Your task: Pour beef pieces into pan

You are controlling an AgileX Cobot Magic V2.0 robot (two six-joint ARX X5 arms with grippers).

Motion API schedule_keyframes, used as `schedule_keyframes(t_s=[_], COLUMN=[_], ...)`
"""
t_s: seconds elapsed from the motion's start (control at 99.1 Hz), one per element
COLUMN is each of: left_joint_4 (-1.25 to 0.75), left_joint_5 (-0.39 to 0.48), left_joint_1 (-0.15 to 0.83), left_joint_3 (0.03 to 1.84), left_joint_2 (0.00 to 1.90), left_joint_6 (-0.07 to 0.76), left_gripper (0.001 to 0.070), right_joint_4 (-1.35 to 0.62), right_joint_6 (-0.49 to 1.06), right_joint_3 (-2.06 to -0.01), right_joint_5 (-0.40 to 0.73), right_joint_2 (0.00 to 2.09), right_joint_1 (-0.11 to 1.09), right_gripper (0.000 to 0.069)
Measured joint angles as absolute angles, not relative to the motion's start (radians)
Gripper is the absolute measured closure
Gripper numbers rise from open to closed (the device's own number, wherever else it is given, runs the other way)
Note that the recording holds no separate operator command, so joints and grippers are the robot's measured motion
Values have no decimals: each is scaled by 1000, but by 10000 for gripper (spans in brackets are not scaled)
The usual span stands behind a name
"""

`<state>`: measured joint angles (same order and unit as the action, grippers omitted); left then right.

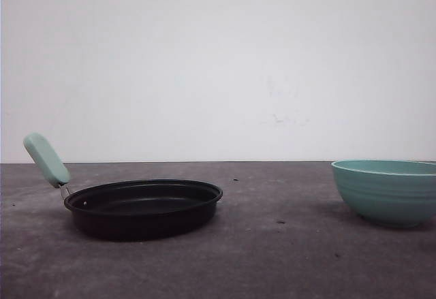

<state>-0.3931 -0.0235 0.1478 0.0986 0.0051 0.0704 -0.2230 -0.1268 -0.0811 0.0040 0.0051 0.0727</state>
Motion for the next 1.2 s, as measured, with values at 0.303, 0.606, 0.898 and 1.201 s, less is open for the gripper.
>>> schedule_keyframes(t_s=[0.303, 0.606, 0.898, 1.201], left_joint_4=[-392, -392, -344, -296], left_joint_5=[-23, -23, -23, -20], left_joint_1=[148, 148, 148, 148], left_joint_3=[98, 98, 87, 84], left_joint_2=[5, 5, 5, 5], left_joint_6=[70, 70, 80, 389], left_gripper=[693, 693, 693, 693], right_joint_4=[-225, -224, -205, -171], right_joint_6=[-127, -127, -128, -141], right_joint_3=[-81, -81, -81, -81], right_joint_5=[4, 1, 1, 1], right_joint_2=[5, 5, 5, 5], right_joint_1=[73, 73, 73, 73], right_gripper=[681, 681, 681, 681])
